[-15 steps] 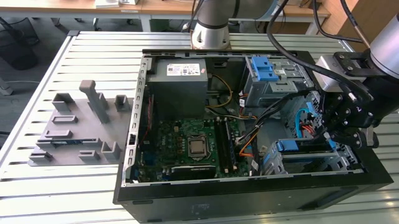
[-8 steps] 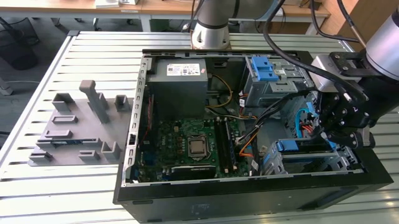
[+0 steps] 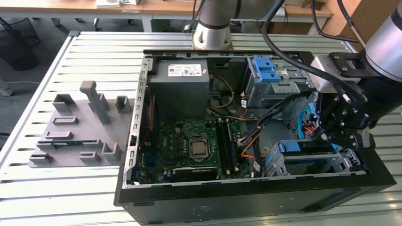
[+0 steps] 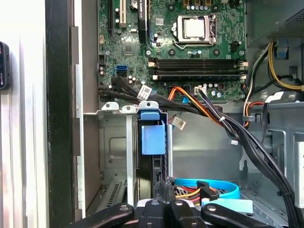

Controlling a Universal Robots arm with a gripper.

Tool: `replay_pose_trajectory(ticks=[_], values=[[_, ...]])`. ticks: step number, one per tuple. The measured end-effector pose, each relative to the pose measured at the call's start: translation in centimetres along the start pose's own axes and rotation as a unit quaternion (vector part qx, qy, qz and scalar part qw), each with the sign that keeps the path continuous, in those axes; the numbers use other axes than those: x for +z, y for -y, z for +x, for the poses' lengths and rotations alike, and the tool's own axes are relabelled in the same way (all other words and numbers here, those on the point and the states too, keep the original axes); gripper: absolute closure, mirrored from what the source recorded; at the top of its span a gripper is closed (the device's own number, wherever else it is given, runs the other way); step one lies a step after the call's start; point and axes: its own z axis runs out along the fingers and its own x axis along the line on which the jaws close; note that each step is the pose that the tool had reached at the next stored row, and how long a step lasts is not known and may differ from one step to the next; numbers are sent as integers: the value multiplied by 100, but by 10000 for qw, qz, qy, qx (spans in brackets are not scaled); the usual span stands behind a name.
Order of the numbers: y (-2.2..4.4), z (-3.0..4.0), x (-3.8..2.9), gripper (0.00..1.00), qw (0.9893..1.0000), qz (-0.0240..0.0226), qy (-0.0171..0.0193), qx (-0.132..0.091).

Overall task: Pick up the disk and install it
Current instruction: 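Insert the second disk wire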

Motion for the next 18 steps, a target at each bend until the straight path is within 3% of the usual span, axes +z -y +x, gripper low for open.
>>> replay_pose_trajectory(ticks=[18], values=[[-4,-2,-46,89,10000,0,-1,0]])
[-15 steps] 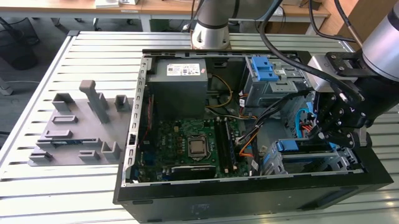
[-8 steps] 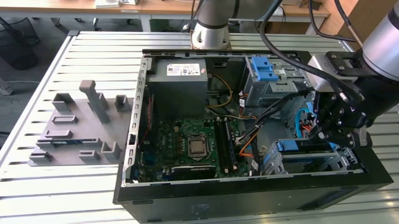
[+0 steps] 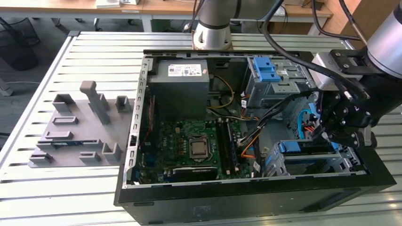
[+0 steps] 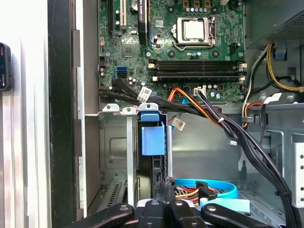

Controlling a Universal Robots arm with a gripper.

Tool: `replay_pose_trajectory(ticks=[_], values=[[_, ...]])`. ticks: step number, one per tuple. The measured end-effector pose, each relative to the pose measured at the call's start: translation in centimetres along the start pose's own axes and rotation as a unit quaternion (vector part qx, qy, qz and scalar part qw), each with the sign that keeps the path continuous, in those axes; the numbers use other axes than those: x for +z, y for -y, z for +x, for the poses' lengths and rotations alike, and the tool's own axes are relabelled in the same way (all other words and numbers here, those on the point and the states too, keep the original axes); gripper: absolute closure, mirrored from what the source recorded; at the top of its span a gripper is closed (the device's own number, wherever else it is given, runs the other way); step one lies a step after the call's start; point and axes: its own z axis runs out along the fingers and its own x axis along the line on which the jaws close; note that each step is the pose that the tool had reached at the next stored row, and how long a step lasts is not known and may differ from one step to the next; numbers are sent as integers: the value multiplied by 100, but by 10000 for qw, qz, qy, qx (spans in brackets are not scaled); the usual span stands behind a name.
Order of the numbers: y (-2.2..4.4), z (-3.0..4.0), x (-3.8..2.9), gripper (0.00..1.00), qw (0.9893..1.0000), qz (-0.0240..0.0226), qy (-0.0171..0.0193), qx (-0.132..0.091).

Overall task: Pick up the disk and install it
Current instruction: 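Insert the second disk wire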

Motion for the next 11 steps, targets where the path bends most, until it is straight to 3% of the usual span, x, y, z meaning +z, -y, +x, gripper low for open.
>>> replay_pose_trajectory(ticks=[11], values=[[-1,-4,-95,89,10000,0,2,0]])
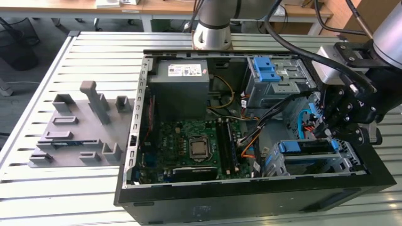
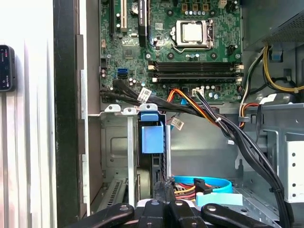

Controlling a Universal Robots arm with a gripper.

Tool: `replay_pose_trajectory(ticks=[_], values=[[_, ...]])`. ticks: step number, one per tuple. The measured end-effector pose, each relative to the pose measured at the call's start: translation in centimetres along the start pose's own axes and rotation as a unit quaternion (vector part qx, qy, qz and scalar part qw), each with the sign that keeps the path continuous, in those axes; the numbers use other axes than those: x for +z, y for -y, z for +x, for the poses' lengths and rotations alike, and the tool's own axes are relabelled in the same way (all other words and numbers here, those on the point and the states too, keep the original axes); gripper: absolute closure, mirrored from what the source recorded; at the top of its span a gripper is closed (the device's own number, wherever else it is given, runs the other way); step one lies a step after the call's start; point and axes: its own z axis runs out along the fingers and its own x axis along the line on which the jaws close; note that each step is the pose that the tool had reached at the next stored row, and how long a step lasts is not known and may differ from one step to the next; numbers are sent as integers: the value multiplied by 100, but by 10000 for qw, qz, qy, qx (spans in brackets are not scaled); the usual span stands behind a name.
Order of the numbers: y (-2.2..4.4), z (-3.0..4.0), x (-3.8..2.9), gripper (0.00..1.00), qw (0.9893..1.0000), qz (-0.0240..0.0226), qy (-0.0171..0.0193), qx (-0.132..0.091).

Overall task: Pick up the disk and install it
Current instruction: 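Insert the second disk wire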

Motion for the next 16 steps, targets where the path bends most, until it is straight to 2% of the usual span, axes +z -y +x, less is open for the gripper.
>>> replay_pose_trajectory(ticks=[5,9,16], values=[[-55,2,-4,89,10000,1,11,0],[-67,2,-9,89,10000,1,10,0],[-69,-4,-146,89,10000,1,11,0]])
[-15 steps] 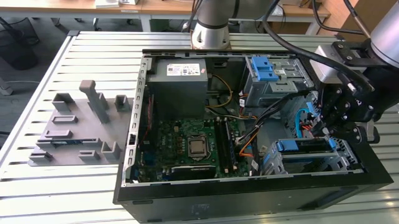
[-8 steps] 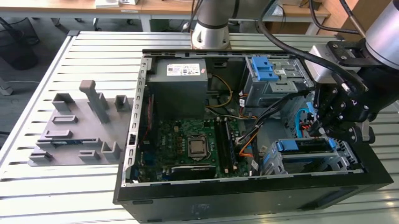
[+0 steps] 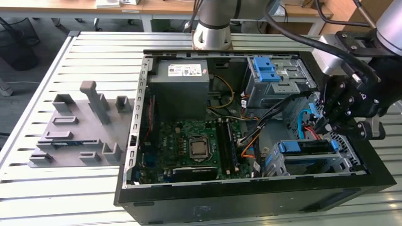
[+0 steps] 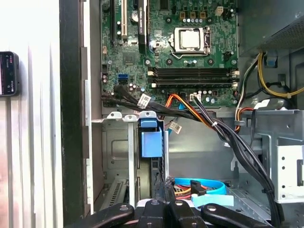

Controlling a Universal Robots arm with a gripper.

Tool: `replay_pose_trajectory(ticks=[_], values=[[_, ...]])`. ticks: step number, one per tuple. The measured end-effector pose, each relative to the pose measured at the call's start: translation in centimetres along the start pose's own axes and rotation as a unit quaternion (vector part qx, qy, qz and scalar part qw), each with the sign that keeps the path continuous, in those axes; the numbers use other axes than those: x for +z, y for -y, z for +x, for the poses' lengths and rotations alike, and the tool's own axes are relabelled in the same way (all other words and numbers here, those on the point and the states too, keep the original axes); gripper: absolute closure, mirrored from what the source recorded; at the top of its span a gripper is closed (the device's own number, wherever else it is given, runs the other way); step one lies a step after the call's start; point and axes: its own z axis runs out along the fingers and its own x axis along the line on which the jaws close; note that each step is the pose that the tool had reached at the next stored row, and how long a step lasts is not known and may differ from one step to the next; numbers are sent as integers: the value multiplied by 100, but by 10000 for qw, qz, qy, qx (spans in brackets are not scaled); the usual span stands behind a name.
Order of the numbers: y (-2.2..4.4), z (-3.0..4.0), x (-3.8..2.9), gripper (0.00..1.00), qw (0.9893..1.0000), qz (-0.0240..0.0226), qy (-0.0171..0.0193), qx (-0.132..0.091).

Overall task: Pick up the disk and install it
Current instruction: 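Insert the second disk wire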

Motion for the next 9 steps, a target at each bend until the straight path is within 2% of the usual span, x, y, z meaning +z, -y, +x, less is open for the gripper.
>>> replay_pose_trajectory(ticks=[5,9], values=[[-2,-3,-77,89,10000,0,-1,0],[-3,-4,-84,89,10000,0,0,0]])
